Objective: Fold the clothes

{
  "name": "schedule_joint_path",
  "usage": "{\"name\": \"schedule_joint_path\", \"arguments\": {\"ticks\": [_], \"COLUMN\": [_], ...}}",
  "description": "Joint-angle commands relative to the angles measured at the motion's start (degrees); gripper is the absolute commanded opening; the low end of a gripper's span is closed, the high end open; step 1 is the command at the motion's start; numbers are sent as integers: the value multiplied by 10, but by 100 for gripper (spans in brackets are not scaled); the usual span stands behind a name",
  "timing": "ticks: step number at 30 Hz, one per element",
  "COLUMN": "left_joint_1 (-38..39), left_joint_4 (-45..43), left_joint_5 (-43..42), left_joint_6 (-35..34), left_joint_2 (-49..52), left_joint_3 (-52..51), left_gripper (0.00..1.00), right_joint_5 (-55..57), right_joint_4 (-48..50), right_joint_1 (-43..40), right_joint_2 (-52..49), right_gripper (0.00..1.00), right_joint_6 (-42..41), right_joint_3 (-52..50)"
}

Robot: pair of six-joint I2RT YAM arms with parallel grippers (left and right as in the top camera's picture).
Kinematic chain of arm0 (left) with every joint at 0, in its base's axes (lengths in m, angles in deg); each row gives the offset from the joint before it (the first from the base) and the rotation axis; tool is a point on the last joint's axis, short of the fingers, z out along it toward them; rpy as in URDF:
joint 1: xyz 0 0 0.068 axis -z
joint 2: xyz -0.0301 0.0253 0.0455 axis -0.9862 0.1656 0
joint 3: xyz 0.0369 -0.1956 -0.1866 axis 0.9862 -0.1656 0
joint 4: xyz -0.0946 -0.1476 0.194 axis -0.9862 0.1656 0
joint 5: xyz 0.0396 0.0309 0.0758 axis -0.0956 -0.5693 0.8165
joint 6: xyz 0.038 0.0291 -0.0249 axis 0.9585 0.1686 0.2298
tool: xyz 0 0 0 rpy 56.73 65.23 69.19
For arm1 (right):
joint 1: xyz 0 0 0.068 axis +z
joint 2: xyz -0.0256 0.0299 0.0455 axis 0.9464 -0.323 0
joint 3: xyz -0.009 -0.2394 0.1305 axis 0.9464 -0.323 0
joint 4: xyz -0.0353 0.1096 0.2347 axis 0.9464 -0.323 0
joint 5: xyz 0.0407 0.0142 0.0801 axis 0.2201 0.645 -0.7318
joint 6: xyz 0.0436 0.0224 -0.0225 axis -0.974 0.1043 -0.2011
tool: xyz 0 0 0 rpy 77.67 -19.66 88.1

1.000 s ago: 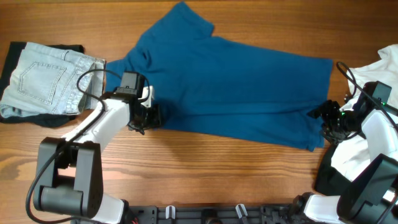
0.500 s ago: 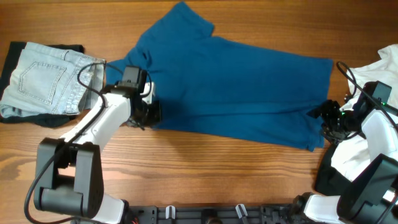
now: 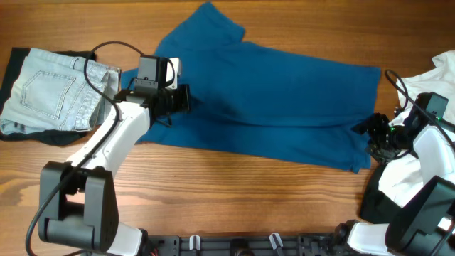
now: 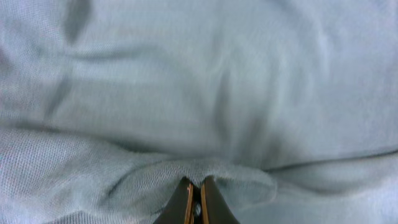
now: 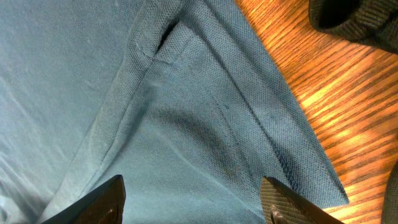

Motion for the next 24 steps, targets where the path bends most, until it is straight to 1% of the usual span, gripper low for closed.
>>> {"name": "schedule_joint_path", "arguments": {"ticks": [1,2,3,4,5,8,11,13,16,20,24], "left_joint_1": [12,15,16,17,16,13,9,6,4,5,5], "left_joint_4": [-29,-36,-39,-39,-34,0,58,99,132,172,166], "left_joint_5": [8,8,8,10,12,36,62,66,66,71,104], "left_joint_6": [12,12,12,12,12,12,12,12,12,12,12], "left_joint_2": [23,28,32,37,38,35,26,11,-14,-33,-16], "left_joint_3": [5,5,5,5,5,5,6,6,6,5,-17], "left_gripper": [9,22,43,50,51,51,48,46,45,43,34], "right_joint_5": [-9,-9,-9,-9,-9,-9,-9,-9,-9,-9,-9], "right_joint_4": [1,1,1,1,-1,-4,-4,-3,-3,-3,-3], "right_joint_1": [-3,-3,-3,-3,-3,-3,-3,-3,-3,-3,-3], "right_joint_2": [11,11,11,11,11,11,11,11,11,11,11], "right_gripper": [69,70,70,70,70,70,70,70,70,70,70], "right_joint_6": [5,5,5,5,5,6,6,6,6,5,5], "right_joint_3": [9,9,9,9,9,9,9,9,9,9,9]}}
